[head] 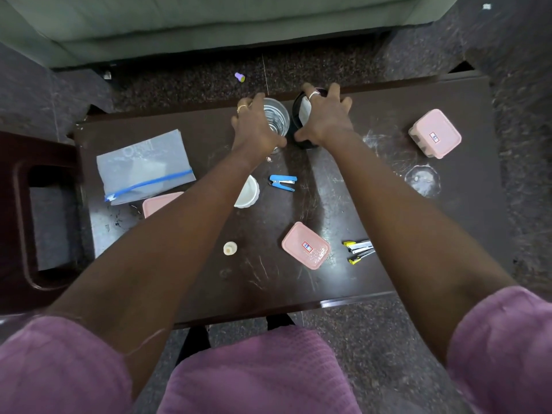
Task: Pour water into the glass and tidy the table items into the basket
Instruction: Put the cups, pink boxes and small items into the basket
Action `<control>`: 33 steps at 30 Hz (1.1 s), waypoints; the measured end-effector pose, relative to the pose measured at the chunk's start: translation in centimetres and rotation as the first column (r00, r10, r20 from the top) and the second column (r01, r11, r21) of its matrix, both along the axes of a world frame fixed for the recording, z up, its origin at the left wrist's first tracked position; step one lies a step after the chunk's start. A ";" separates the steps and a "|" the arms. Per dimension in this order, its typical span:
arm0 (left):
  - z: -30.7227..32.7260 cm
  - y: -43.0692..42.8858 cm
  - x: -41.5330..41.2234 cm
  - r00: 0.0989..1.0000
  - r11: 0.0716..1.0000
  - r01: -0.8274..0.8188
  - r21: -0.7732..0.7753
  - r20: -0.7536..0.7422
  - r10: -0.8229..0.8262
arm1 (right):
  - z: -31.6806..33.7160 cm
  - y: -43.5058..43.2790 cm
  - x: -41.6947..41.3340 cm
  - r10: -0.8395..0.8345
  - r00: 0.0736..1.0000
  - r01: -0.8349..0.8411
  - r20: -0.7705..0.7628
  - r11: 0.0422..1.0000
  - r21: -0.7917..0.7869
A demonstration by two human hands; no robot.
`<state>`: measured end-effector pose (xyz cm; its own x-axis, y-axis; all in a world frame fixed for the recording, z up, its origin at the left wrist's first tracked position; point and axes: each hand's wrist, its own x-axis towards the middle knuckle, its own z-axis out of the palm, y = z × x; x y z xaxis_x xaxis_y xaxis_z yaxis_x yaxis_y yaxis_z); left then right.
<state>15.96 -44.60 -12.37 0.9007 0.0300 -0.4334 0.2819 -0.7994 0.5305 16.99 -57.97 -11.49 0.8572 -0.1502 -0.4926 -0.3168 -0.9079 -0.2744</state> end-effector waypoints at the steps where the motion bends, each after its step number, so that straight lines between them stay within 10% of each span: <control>1: -0.1 0.0 -0.1 1.000 1.000 -0.004 -0.006 -0.002 0.004 | 0.0 0.0 -0.1 -0.001 1.000 0.001 0.000 1.000 -0.003; 20: 0.3 0.6 -0.9 0.998 0.998 0.034 -0.045 0.056 -0.031 | 0.6 0.3 -2.4 -0.101 0.995 0.102 -0.024 0.991 0.081; 26: 0.2 1.5 -5.5 0.983 0.997 -0.071 -0.024 0.168 0.074 | 1.3 0.8 -7.6 -0.204 0.955 0.191 0.217 0.978 0.082; 33: -1.2 2.3 -10.8 0.990 0.974 -0.133 0.181 -0.017 0.138 | -0.8 -3.6 -15.7 -0.566 0.771 0.605 0.293 0.794 -0.058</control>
<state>5.18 -42.31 -13.59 0.8698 0.2306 -0.4363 0.4077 -0.8338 0.3721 1.25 -61.54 -12.24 0.6678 -0.7139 -0.2107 -0.7390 -0.6022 -0.3022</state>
